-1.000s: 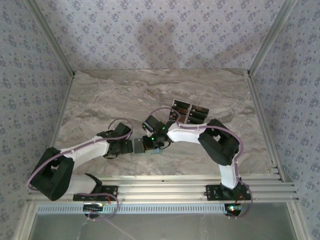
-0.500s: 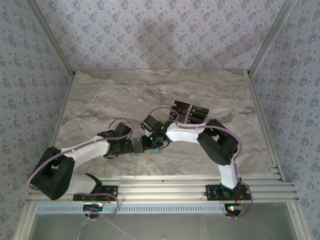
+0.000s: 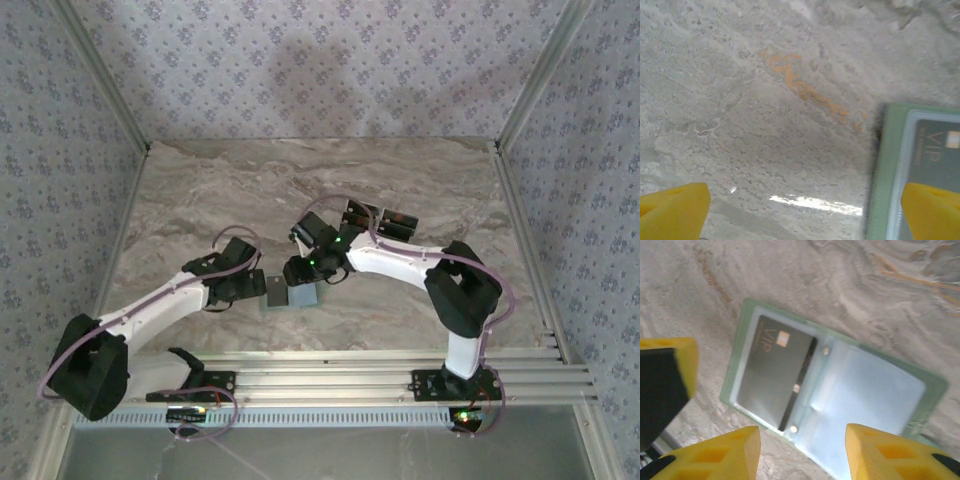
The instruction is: Put the credit cards into the card holder
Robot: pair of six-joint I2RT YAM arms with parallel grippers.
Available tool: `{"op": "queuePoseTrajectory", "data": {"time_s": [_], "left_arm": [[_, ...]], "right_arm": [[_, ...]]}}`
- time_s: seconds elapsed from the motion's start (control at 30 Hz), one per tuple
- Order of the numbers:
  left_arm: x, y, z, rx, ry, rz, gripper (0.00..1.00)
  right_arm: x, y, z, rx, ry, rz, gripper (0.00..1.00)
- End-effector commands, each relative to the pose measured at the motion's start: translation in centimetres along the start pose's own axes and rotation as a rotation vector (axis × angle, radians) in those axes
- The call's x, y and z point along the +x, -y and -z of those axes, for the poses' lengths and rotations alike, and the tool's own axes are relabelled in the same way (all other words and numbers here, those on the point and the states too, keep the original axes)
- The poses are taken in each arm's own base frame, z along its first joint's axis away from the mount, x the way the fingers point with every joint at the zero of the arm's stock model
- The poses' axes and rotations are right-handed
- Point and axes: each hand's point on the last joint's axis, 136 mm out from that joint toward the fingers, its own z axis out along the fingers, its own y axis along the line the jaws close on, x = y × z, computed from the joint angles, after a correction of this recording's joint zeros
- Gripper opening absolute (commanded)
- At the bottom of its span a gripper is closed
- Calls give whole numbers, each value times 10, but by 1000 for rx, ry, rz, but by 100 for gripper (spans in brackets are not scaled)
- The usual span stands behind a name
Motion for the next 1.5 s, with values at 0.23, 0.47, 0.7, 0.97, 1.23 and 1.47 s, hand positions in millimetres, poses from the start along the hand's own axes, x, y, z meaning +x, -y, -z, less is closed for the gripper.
{"op": "queuePoseTrajectory", "data": {"time_s": [0.23, 0.47, 0.7, 0.97, 1.23, 1.47], "left_arm": [[6, 4, 9, 28, -28, 5, 100], [6, 8, 10, 42, -27, 3, 100], [5, 17, 10, 60, -25, -12, 100], [9, 34, 13, 109, -5, -42, 100], [12, 51, 19, 163, 24, -66, 100], [19, 66, 20, 218, 44, -95, 100]], "right_arm": [[-3, 21, -15, 100, -82, 76, 52], [6, 36, -29, 127, -110, 51, 52], [13, 44, -44, 108, -129, 15, 53], [23, 30, -60, 0, -138, -72, 53], [24, 22, -60, -57, -119, -124, 53], [24, 21, -61, -59, -116, -137, 53]]}}
